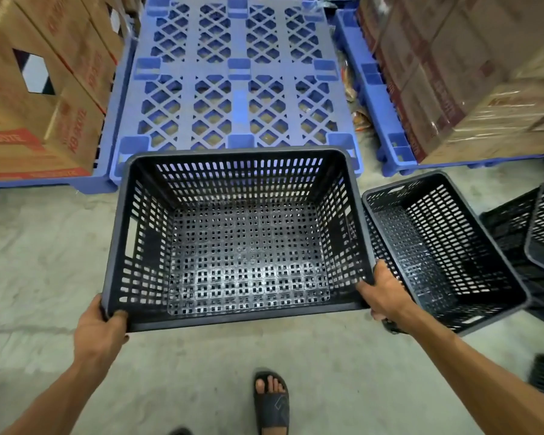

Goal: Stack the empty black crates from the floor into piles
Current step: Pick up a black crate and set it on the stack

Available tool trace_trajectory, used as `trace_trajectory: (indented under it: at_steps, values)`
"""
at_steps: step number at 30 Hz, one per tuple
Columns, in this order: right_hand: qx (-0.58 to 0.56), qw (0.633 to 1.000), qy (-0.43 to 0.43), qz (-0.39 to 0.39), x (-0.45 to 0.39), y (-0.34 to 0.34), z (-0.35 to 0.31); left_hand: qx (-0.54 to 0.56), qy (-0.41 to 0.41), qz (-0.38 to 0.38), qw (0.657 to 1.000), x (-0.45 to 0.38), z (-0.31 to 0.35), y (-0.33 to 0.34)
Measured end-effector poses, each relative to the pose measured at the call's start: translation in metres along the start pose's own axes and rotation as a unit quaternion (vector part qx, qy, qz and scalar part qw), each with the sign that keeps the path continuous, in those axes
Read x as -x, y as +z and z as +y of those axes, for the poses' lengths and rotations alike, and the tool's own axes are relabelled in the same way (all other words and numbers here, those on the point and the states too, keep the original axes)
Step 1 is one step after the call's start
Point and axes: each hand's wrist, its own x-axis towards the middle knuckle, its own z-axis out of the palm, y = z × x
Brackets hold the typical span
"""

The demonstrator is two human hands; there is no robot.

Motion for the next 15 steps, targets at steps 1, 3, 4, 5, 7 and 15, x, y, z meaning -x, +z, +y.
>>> trace_trajectory:
  at_steps: [1,3,4,5,7,15]
  values:
    - [-0.01,1.0,0.008,-0.012,-0.001,-0.002,-0.002,-0.013,-0.008,-0.01,1.0,-0.002,0.002,-0.002]
    - [-0.005,1.0,0.01,-0.027,-0.002,-0.008,-0.007,-0.065,-0.018,-0.022,0.998,-0.004,0.007,-0.007]
    - [0.017,1.0,-0.005,-0.025,-0.003,-0.011,-0.009,-0.105,-0.007,-0.023,0.994,-0.004,0.01,-0.009]
    - [0.045,0.999,-0.022,-0.017,-0.004,-0.014,-0.01,-0.151,0.016,-0.024,0.988,-0.005,0.011,-0.01]
    - [0.071,0.996,-0.045,0.006,-0.005,-0.016,-0.011,-0.199,0.062,-0.035,0.977,-0.006,0.013,-0.009]
    - [0.053,0.997,-0.043,0.038,-0.001,-0.004,-0.008,-0.231,0.054,-0.062,0.97,-0.007,0.016,-0.009]
